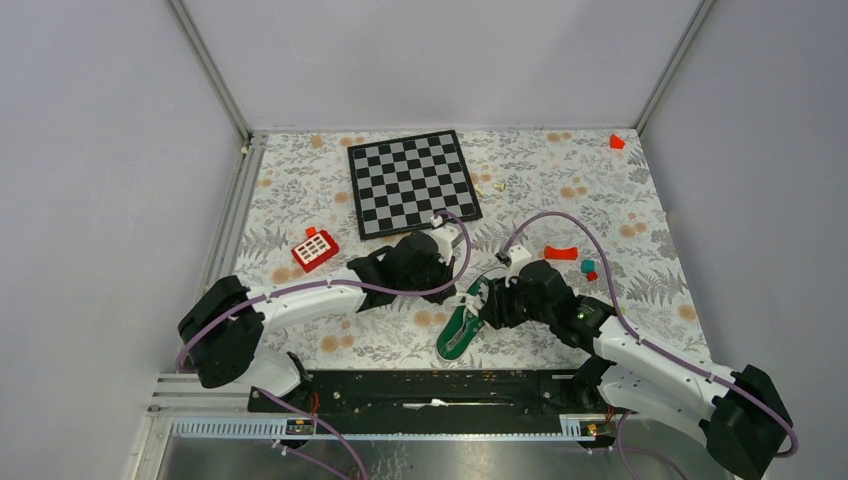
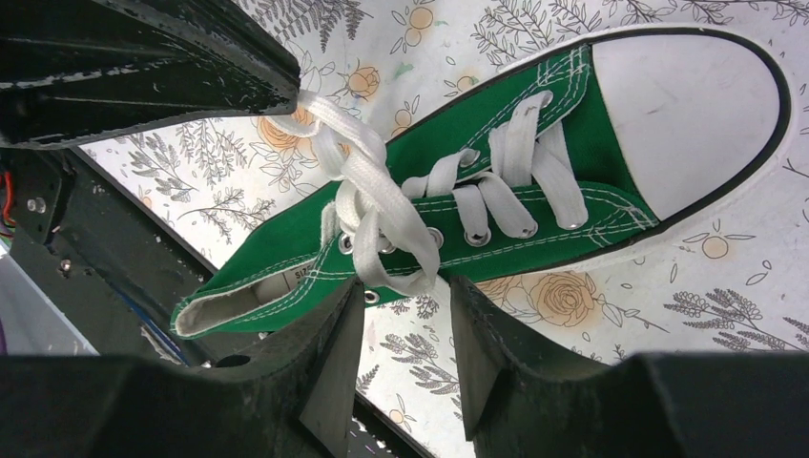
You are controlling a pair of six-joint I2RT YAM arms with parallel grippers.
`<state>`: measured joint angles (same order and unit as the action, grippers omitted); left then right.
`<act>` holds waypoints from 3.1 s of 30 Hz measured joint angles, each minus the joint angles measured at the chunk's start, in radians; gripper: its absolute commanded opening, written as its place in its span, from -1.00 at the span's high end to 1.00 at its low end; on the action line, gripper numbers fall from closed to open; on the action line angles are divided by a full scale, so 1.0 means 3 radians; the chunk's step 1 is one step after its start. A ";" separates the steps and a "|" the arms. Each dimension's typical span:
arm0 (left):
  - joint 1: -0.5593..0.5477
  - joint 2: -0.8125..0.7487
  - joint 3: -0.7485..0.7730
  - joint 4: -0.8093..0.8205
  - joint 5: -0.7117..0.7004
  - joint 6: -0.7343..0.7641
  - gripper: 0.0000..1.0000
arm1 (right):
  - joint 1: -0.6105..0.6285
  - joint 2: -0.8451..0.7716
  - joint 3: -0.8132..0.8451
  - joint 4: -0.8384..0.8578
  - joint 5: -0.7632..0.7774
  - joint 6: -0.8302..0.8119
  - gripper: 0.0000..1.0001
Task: Tie the shoes
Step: Tie the shoelace on the shoe.
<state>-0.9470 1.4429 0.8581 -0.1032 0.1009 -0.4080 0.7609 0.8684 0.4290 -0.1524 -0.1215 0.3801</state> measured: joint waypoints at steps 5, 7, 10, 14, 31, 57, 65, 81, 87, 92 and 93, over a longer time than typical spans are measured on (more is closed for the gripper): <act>0.0000 0.0000 0.0000 0.0000 0.0003 0.0001 1.00 | 0.0001 0.0069 0.0000 0.0050 -0.0003 -0.0058 0.14; 0.0000 0.0000 0.0000 0.0000 0.0004 0.0001 1.00 | 0.0001 0.0070 0.0001 0.0085 -0.0003 -0.0064 0.16; 0.0000 0.0000 0.0000 0.0000 0.0004 0.0001 1.00 | 0.0001 0.0085 0.0039 0.0104 -0.0008 -0.0071 0.18; 0.0000 0.0000 0.0000 0.0000 0.0003 0.0005 1.00 | 0.0001 0.0111 0.0088 0.0168 -0.0013 -0.0072 0.36; 0.0000 -0.0006 -0.0001 -0.0001 0.0001 0.0029 1.00 | 0.0001 0.0144 0.0097 0.0324 -0.0090 -0.0050 1.00; 0.0009 -0.0402 -0.0304 -0.0094 -0.0078 -0.0029 1.00 | 0.0003 -0.0226 -0.0263 0.0543 0.0340 0.0271 1.00; 0.0009 -0.0470 -0.0388 -0.0094 -0.0095 -0.0047 1.00 | 0.0005 -0.0492 -0.0446 0.0548 0.0570 0.0421 1.00; 0.0009 -0.0470 -0.0573 -0.0039 -0.0114 -0.0123 1.00 | 0.0005 -0.0579 -0.0547 0.0554 0.0638 0.0570 1.00; 0.0009 -0.0470 -0.0601 -0.0027 -0.0114 -0.0126 1.00 | 0.0005 -0.0581 -0.0551 0.0554 0.0643 0.0575 1.00; 0.0009 -0.0470 -0.0605 -0.0024 -0.0114 -0.0126 1.00 | 0.0008 -0.0652 -0.0595 0.0553 0.0712 0.0593 1.00; 0.0009 -0.0470 -0.0605 -0.0024 -0.0114 -0.0126 1.00 | 0.0008 -0.0675 -0.0604 0.0552 0.0725 0.0595 1.00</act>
<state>-0.9443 1.3018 0.6765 -0.1104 0.0666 -0.4458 0.7631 0.6659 0.2478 0.0132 0.0959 0.5587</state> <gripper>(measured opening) 0.010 0.016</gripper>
